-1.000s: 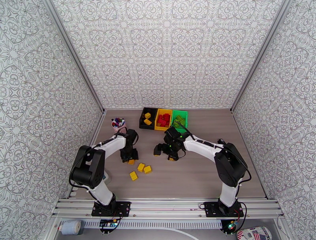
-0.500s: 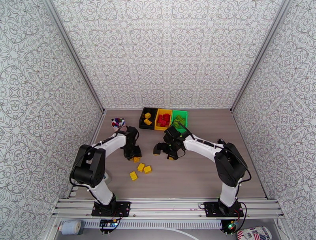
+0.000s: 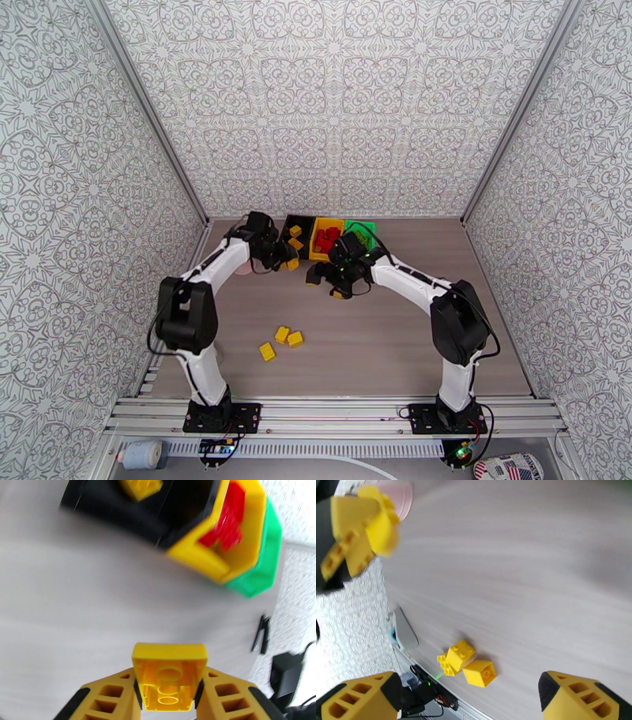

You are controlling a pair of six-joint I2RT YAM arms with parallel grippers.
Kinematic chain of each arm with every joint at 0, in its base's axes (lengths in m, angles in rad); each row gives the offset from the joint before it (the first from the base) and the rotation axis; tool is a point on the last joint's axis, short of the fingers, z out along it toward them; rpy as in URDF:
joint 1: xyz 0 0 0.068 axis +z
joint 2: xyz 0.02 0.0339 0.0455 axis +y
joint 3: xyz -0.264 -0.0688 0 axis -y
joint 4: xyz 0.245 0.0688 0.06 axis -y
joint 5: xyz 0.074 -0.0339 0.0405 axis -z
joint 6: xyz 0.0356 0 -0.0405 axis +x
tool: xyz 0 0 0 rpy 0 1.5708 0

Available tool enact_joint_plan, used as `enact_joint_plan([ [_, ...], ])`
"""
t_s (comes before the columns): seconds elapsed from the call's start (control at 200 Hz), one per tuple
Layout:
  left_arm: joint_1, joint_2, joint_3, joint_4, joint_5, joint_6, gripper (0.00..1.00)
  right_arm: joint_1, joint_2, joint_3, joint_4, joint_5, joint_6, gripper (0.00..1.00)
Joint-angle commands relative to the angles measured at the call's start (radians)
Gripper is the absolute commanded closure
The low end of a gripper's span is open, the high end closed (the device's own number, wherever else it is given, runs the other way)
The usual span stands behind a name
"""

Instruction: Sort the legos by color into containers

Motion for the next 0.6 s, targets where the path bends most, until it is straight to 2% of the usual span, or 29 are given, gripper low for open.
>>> enact_joint_plan([
  [0.0,0.028,0.105,0.162,-0.030,0.029,-0.029,0.60,-0.029,-0.051,-0.025,0.006,-0.013,0.006,0.03],
  [0.135,0.041,0.238,0.382,-0.090,0.013,-0.017,0.57,-0.056,-0.084,-0.069,0.012,-0.009,0.010,0.03],
  [0.235,0.049,0.357,0.572,-0.150,0.014,-0.012,0.50,-0.067,-0.102,-0.097,0.020,-0.007,0.015,0.03],
  [0.365,0.049,0.456,0.748,-0.209,0.028,-0.009,0.34,-0.077,-0.117,-0.115,0.018,-0.005,0.017,0.03],
  [0.455,0.049,0.458,0.767,-0.213,0.024,-0.008,0.31,-0.082,-0.123,-0.115,0.001,0.002,0.007,0.03],
  [0.595,0.035,0.391,0.691,-0.215,0.004,0.032,0.29,-0.082,-0.132,-0.126,-0.019,0.009,-0.010,0.03],
])
